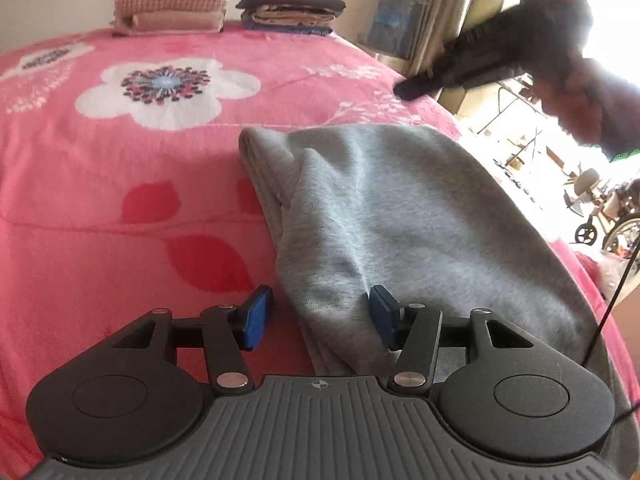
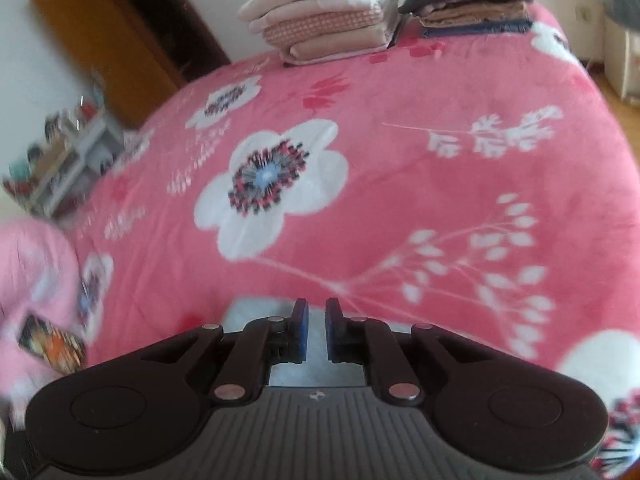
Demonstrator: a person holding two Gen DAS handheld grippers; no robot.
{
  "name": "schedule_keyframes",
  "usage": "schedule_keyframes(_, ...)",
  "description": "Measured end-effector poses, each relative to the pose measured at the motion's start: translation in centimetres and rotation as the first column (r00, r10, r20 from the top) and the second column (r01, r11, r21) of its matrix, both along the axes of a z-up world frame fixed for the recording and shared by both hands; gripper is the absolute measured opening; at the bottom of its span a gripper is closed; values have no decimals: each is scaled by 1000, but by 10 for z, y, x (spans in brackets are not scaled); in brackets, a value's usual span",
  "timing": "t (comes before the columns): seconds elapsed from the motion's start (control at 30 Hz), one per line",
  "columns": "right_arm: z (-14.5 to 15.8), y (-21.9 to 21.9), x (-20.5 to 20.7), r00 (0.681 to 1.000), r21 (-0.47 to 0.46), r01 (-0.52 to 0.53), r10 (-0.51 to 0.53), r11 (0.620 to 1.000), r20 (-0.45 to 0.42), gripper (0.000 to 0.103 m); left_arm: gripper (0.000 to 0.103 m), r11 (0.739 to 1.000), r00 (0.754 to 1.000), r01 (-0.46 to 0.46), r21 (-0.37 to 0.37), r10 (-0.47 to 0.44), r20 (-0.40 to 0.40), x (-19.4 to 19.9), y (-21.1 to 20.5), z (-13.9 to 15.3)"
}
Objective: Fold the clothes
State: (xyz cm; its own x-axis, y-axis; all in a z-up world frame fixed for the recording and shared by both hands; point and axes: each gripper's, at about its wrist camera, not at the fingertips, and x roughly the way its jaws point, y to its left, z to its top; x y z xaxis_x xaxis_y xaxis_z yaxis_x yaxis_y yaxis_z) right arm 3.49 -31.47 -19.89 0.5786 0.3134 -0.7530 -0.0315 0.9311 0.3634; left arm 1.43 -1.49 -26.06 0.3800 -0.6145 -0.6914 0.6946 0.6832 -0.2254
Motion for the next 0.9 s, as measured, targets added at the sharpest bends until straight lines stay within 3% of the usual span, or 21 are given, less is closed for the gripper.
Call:
schedule_keyframes(0.1, -27, 6, -2, 999, -146, -15, 8, 989, -49, 8, 54, 1000, 1000, 10, -5, -10, 0, -1, 1, -1)
schedule_keyframes(0.2, -38, -19, -8, 990, -251, 115, -133, 961, -56, 8, 55, 1000, 1000, 2, -13, -3, -21, 1, 1, -1)
schedule_keyframes(0.27, -16, -44, -20, 966, -264, 239, -257, 935, -35, 9, 55, 1000, 999, 0, -19, -1, -46, 4, 2, 0)
schedule_keyframes(0.3, -4, -49, -28, 963, -295, 254, -269, 921, -12, 9, 55, 1000, 998, 3, -22, -4, -56, 6, 3, 1)
schedule_keyframes(0.43, 51, -48, -67, 965, -445, 260, -240, 857, 101, 9, 56, 999, 997, 2, -38, -5, -79, 14, 6, 5)
schedule_keyframes(0.53, 89, -30, -101, 967, -536, 245, -168, 808, 189, 9, 56, 998, 999, -35, -55, 34, -23, 10, 14, 17)
schedule_keyframes(0.67, 89, 32, -143, 991, -627, 66, 23, 776, 133, 9, 56, 996, 996, -53, -70, 58, 75, -3, 25, 39)
schedule_keyframes(0.77, 67, 81, -173, 985, -658, -109, 172, 745, 32, 9, 56, 997, 992, -3, -79, 13, 125, -19, 30, 55)
schedule_keyframes(0.9, 33, 115, -196, 973, -535, -221, 219, 816, -69, 9, 56, 992, 977, 120, -43, -110, 185, -51, 30, 61)
